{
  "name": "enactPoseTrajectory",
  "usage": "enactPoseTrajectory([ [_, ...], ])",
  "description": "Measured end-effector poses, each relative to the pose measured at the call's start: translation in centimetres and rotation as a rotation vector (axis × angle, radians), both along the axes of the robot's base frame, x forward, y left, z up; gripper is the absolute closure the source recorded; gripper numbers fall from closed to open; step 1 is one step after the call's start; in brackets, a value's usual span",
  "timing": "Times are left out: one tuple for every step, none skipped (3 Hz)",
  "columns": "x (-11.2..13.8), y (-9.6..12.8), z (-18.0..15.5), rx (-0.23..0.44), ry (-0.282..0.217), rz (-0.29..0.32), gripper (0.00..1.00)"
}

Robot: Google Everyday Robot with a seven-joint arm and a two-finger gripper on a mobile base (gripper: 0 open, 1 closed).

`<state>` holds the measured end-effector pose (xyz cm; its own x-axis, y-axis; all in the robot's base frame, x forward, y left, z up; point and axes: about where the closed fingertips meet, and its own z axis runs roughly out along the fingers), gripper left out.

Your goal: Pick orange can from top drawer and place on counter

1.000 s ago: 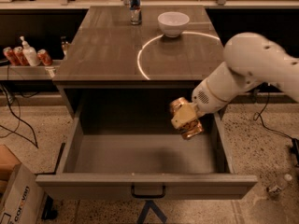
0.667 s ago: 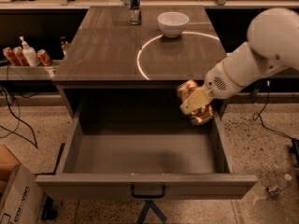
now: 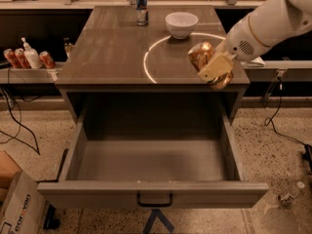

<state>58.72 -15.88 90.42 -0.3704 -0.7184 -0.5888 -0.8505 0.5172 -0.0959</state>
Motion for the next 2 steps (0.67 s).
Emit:
enactPoseTrajectory([
  [0.94,0.02,1.95,-0.003,-0.053,0.023,1.00],
  [0.93,0.04,1.92,-0.003,-0.053,0.023,1.00],
])
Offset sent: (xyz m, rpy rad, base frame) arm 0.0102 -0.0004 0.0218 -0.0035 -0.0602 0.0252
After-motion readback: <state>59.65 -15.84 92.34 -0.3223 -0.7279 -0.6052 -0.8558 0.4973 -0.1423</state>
